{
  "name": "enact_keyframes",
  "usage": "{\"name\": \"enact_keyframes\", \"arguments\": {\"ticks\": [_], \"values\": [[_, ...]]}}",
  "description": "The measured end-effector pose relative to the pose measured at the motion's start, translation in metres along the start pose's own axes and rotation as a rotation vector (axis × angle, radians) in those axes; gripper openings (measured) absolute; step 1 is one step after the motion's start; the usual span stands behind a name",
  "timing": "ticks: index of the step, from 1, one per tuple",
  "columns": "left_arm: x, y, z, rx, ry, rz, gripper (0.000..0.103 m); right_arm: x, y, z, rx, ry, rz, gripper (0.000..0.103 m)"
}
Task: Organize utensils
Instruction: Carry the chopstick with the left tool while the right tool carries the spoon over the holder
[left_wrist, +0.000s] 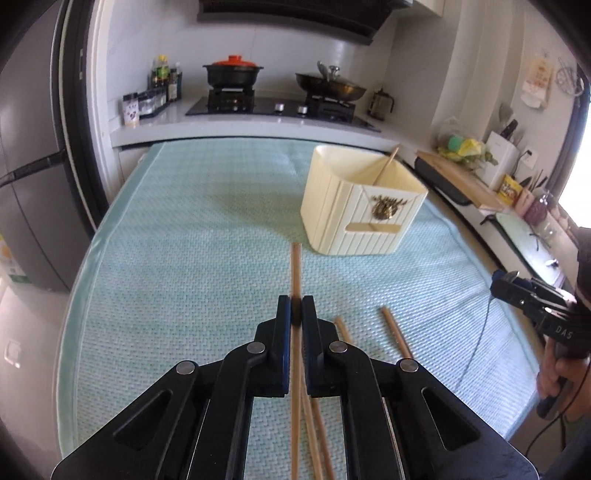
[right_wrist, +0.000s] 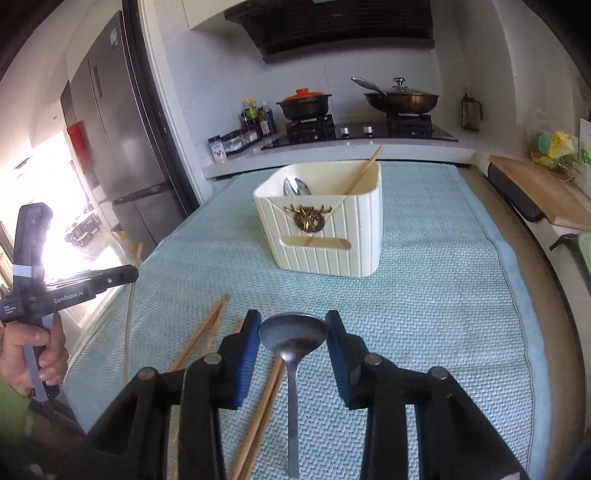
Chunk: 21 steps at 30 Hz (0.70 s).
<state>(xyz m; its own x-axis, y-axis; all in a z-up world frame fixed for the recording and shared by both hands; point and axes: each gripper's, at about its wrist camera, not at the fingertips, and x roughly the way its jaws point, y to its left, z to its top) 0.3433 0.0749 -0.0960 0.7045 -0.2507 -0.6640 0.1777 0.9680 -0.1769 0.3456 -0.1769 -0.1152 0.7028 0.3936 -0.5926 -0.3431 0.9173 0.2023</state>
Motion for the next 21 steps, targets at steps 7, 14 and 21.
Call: {"name": "enact_keyframes", "arguments": {"ticks": [7,14,21], "values": [[-0.035,-0.011,0.013,-0.008,-0.09,-0.048,0.004,-0.037,0.01,0.006,0.005,-0.078,0.004,0.036],[-0.046,-0.016,0.022,-0.012,-0.132,-0.073,0.004,-0.051,0.019,0.018,-0.013,-0.113,0.001,0.036],[-0.048,-0.015,0.031,-0.021,-0.138,-0.089,0.003,-0.057,0.021,0.029,-0.024,-0.118,-0.001,0.036]]}}
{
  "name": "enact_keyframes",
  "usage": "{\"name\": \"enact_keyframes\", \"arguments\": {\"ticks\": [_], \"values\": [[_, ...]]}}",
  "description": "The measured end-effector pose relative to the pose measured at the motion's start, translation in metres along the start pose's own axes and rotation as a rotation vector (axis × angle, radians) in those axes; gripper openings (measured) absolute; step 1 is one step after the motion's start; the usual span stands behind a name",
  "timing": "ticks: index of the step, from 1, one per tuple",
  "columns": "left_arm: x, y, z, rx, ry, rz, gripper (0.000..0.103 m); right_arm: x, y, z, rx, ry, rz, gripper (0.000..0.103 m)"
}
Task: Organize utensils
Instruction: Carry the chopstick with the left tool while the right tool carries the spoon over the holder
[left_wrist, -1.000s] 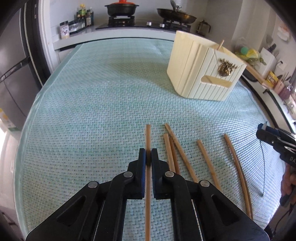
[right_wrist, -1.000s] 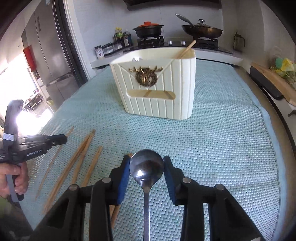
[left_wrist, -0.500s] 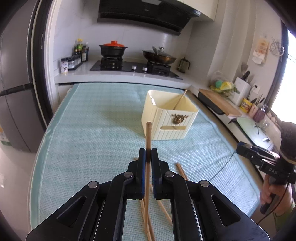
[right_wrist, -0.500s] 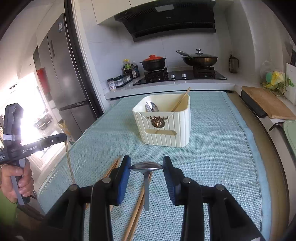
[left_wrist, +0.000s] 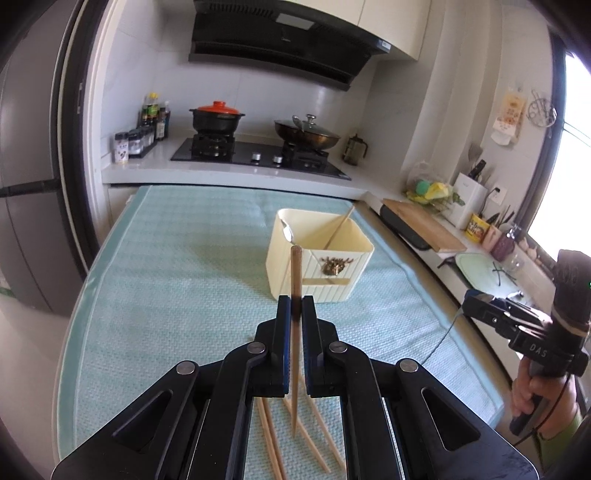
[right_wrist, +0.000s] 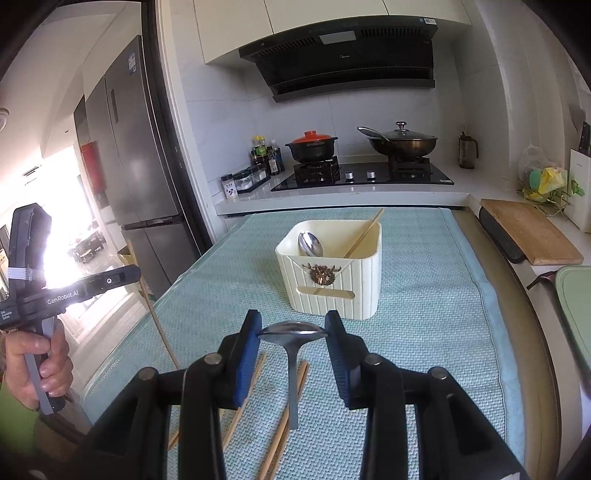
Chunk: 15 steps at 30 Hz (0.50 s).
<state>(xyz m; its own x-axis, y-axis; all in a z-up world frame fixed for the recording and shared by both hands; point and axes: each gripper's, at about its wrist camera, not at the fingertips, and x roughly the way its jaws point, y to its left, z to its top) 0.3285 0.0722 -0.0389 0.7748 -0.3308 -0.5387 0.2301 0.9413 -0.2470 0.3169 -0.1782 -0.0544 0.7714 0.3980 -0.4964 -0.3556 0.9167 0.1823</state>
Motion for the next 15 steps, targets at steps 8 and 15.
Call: {"name": "enact_keyframes", "arguments": {"ticks": [8,15], "values": [[0.004,-0.007,0.026,0.0,-0.009,-0.028,0.004,0.003,-0.002,0.024,-0.019,-0.007,-0.003,0.036],[0.007,-0.02,0.072,0.031,-0.046,-0.057,0.004,0.006,-0.002,0.072,-0.051,-0.049,-0.011,0.036]]}}
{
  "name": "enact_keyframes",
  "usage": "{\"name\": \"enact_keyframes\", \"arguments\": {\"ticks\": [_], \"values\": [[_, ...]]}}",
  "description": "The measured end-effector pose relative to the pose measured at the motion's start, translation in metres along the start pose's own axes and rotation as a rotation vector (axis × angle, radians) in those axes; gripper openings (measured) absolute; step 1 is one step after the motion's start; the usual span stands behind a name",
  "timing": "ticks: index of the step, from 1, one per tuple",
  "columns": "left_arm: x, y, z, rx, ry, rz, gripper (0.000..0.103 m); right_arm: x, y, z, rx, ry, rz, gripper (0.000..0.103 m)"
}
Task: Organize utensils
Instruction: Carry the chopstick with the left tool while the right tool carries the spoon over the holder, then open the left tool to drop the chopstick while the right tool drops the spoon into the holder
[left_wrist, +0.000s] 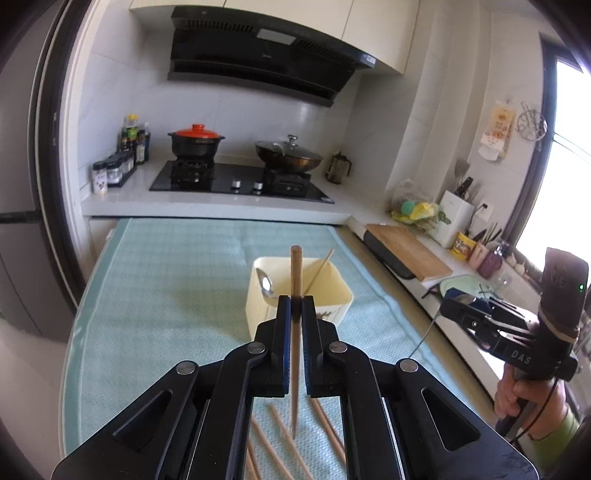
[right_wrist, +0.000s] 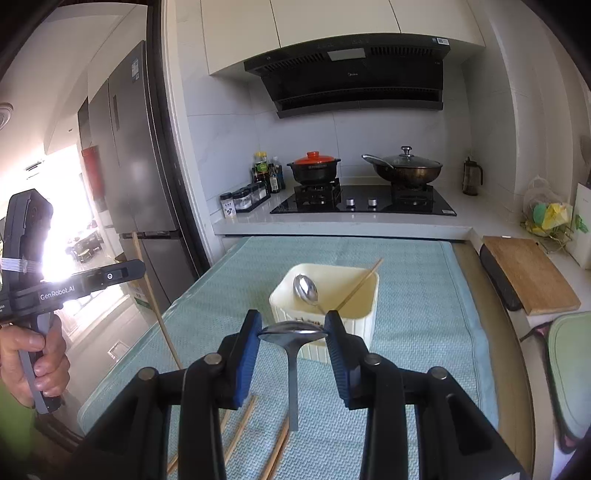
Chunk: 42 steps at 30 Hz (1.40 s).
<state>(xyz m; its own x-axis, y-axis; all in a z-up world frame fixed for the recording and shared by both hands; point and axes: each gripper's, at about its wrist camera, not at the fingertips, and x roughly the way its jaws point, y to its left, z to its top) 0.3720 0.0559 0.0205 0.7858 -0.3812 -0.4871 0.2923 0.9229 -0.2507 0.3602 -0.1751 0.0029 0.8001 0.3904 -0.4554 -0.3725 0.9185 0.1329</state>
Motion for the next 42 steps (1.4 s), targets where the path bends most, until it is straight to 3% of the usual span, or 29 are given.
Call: {"name": "enact_keyframes", "arguments": {"ticks": [8,15,23,30,36,37,38,39,40,41,42], "values": [[0.025,-0.012,0.06,0.027,-0.04,-0.006,0.003,0.019,-0.001,0.069,-0.069,-0.079,-0.043,0.036],[0.061,-0.016,0.096,0.03,-0.081,0.026,0.004,0.059,-0.018,0.101,-0.058,-0.1,-0.072,0.036],[0.135,0.009,0.093,-0.053,-0.015,0.058,0.003,0.128,-0.05,0.089,-0.011,-0.017,-0.079,0.036],[0.193,0.021,0.065,-0.068,0.101,0.083,0.003,0.195,-0.088,0.054,0.108,0.177,-0.059,0.036],[0.225,0.018,0.046,-0.041,0.204,0.089,0.005,0.222,-0.106,0.034,0.178,0.263,-0.091,0.038],[0.227,0.018,0.044,-0.041,0.214,0.088,0.011,0.223,-0.109,0.035,0.194,0.264,-0.096,0.041],[0.226,0.018,0.044,-0.042,0.218,0.088,0.025,0.222,-0.112,0.036,0.209,0.26,-0.101,0.048],[0.221,0.018,0.044,-0.046,0.211,0.094,0.034,0.218,-0.114,0.038,0.219,0.251,-0.105,0.05],[0.216,0.019,0.045,-0.051,0.195,0.1,0.05,0.213,-0.115,0.041,0.224,0.24,-0.107,0.05],[0.206,0.019,0.046,-0.053,0.177,0.102,0.058,0.207,-0.115,0.044,0.221,0.23,-0.108,0.05],[0.198,0.019,0.046,-0.05,0.165,0.103,0.06,0.2,-0.114,0.047,0.212,0.219,-0.109,0.05]]}}
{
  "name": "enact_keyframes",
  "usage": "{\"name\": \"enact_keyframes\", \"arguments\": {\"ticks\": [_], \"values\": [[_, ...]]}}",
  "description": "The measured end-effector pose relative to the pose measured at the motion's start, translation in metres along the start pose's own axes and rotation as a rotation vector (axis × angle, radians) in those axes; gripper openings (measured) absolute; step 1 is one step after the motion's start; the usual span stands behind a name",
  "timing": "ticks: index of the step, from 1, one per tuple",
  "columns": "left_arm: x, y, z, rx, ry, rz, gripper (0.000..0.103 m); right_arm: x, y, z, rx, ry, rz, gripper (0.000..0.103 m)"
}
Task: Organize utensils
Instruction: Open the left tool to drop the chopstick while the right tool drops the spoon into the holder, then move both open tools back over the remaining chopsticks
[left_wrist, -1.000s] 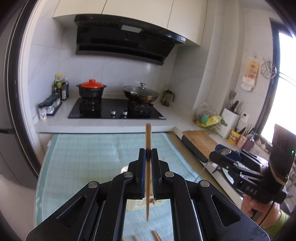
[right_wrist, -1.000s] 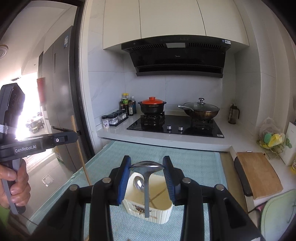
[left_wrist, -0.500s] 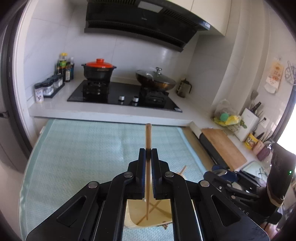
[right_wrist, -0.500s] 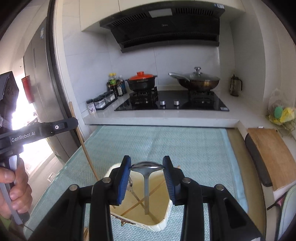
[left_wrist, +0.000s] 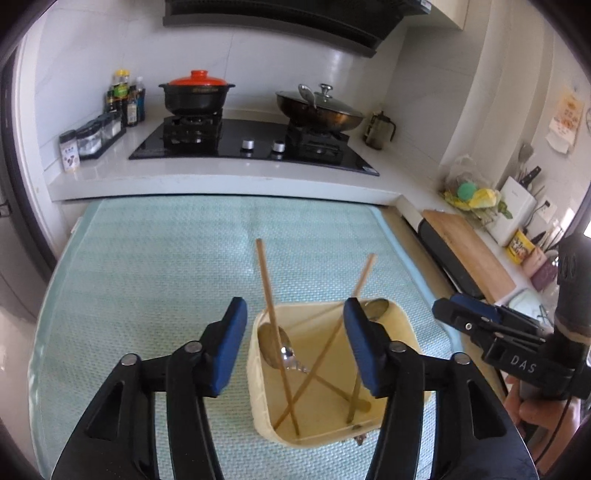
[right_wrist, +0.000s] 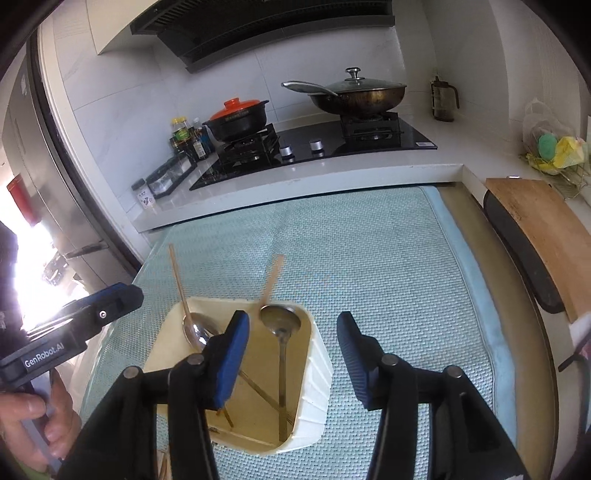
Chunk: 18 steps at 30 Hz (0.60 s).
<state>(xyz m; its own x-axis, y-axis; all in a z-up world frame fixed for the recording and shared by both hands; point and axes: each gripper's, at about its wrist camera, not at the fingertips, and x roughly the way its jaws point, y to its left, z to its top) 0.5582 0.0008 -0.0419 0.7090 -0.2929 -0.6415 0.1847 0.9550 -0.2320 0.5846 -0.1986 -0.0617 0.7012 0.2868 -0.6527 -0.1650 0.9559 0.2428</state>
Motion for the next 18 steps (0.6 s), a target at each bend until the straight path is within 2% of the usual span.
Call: {"name": "enact_keyframes", "arguments": {"ticks": [3,5,9,12,14,18], "values": [[-0.031,0.002,-0.008,0.039,-0.011,0.008,0.07,-0.03,0.006,0.0,-0.039,-0.033,-0.008,0.051],[-0.058,0.003,-0.022,0.08,-0.02,0.034,0.082,-0.052,0.012,-0.006,-0.074,-0.048,-0.008,0.051],[-0.109,0.008,-0.064,0.165,0.007,0.082,0.086,-0.098,0.027,-0.036,-0.153,-0.068,-0.02,0.051],[-0.141,0.016,-0.104,0.195,0.037,0.116,0.088,-0.128,0.036,-0.073,-0.194,-0.068,-0.035,0.053],[-0.159,0.022,-0.134,0.17,0.038,0.129,0.092,-0.143,0.042,-0.103,-0.219,-0.066,-0.066,0.055],[-0.178,0.025,-0.193,0.102,0.045,0.132,0.092,-0.16,0.049,-0.165,-0.221,-0.073,-0.14,0.055]]}}
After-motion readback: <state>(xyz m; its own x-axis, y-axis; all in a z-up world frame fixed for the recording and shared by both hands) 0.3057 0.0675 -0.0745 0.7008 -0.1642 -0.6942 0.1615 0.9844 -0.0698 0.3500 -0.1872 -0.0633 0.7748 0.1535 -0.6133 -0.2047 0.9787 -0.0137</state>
